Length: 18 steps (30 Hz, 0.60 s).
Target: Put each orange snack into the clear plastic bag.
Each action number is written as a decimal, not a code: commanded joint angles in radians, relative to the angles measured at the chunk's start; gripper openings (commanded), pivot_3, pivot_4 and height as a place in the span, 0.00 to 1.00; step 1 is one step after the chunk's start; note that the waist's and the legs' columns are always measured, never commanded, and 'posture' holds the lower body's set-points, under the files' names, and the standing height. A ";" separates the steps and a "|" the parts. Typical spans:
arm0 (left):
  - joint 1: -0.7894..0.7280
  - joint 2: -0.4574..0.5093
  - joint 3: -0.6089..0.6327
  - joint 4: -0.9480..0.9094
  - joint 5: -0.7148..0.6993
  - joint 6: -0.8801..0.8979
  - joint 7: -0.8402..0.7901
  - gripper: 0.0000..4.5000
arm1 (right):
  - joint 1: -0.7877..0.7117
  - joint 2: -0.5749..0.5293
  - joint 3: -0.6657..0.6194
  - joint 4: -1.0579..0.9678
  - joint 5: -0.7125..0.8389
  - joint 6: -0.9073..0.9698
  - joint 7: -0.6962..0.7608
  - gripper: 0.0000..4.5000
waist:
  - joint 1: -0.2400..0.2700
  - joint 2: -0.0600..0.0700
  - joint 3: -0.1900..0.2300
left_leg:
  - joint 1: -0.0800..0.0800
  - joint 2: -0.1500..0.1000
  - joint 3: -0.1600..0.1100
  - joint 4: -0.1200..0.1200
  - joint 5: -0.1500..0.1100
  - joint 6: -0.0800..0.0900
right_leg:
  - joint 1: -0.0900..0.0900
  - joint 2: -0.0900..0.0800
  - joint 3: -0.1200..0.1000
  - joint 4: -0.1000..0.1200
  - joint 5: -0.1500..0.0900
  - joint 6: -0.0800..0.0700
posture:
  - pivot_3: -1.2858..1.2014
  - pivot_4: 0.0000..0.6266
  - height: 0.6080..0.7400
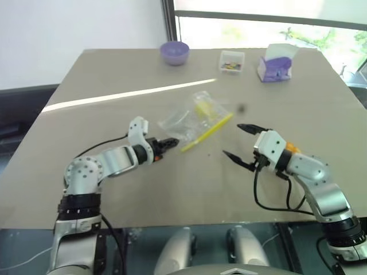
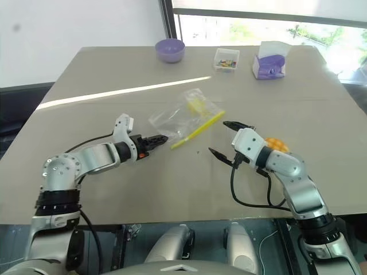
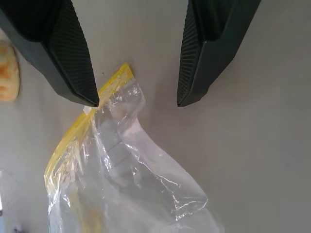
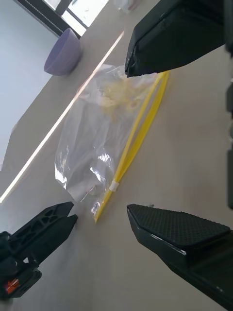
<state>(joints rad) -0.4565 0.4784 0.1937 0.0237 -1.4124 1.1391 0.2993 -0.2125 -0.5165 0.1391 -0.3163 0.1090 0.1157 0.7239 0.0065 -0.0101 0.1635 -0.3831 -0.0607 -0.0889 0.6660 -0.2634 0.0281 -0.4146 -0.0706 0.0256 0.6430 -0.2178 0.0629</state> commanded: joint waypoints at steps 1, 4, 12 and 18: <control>-0.031 -0.066 -0.006 0.059 0.020 -0.006 0.008 0.60 | 0.023 -0.028 -0.053 -0.089 0.032 0.023 0.001 1.00 | 0.007 0.001 0.000 | 0.000 0.000 0.000 0.000 0.000 0.000 | 0.000 0.000 0.000 0.000 0.000 0.000 | 0.52 0.24 1.00; -0.083 -0.161 0.009 0.154 0.032 -0.016 0.014 0.60 | 0.069 -0.073 -0.108 -0.148 0.062 0.055 0.011 1.00 | 0.028 0.001 0.000 | -0.001 -0.001 -0.002 0.001 0.000 0.000 | 0.001 0.000 -0.002 0.000 0.000 0.000 | 0.52 0.24 1.00; -0.246 -0.291 0.047 0.489 0.220 -0.088 -0.109 0.42 | 0.130 -0.112 -0.169 -0.236 0.081 0.113 -0.013 1.00 | 0.035 0.000 -0.001 | 0.000 -0.002 -0.003 0.002 0.000 0.000 | 0.005 -0.001 -0.004 -0.001 0.000 0.001 | 0.52 0.24 1.00; -0.319 -0.330 0.143 0.597 0.252 -0.087 -0.147 0.01 | 0.141 -0.115 -0.169 -0.260 0.063 0.134 -0.027 1.00 | 0.036 0.002 -0.003 | 0.000 -0.003 -0.004 0.003 0.000 0.000 | 0.005 -0.002 -0.005 -0.001 0.000 0.001 | 0.52 0.24 1.00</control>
<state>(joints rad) -0.7879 0.1736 0.3183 0.5658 -1.1744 1.0412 0.1614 -0.0671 -0.6222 -0.0076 -0.5348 0.1686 0.2497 0.7088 0.0422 -0.0080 0.1607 -0.3825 -0.0638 -0.0928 0.6689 -0.2631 0.0285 -0.4092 -0.0726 0.0208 0.6417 -0.2182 0.0641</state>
